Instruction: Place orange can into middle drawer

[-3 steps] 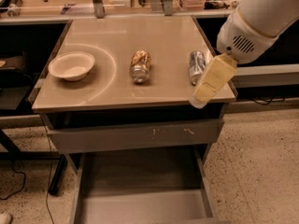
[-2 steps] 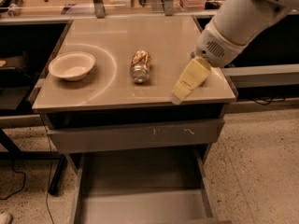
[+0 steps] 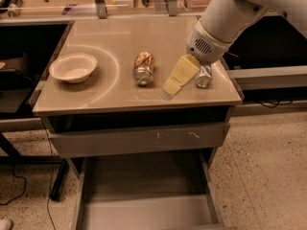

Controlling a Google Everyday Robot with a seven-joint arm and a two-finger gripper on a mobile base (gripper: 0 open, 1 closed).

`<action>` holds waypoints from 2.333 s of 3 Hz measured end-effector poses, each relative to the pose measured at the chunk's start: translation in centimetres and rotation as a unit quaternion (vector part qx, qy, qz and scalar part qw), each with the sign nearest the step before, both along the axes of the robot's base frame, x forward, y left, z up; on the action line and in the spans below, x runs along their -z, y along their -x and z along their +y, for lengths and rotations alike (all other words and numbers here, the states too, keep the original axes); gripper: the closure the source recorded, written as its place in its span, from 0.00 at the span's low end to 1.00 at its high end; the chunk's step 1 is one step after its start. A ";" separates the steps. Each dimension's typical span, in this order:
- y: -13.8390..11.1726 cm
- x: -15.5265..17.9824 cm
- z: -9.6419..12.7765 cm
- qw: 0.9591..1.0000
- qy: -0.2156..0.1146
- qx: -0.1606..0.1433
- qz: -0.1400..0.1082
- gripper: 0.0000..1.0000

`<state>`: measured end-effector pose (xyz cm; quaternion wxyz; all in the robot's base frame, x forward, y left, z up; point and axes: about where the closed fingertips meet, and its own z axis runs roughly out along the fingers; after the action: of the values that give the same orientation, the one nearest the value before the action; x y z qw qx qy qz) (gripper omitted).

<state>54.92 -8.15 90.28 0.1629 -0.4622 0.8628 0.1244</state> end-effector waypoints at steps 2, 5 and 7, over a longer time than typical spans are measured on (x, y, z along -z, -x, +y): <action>-3.5 0.0 3.8 0.997 -0.042 0.051 -0.027 0.00; -10.3 0.1 6.9 0.991 -0.058 0.120 -0.024 0.00; -14.1 2.0 8.6 0.983 -0.053 0.174 -0.009 0.00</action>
Offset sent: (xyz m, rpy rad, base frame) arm 0.0767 0.0638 0.0134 0.1261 -0.1020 -0.2051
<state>69.01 0.49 88.32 0.2138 -0.2971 0.9207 0.1352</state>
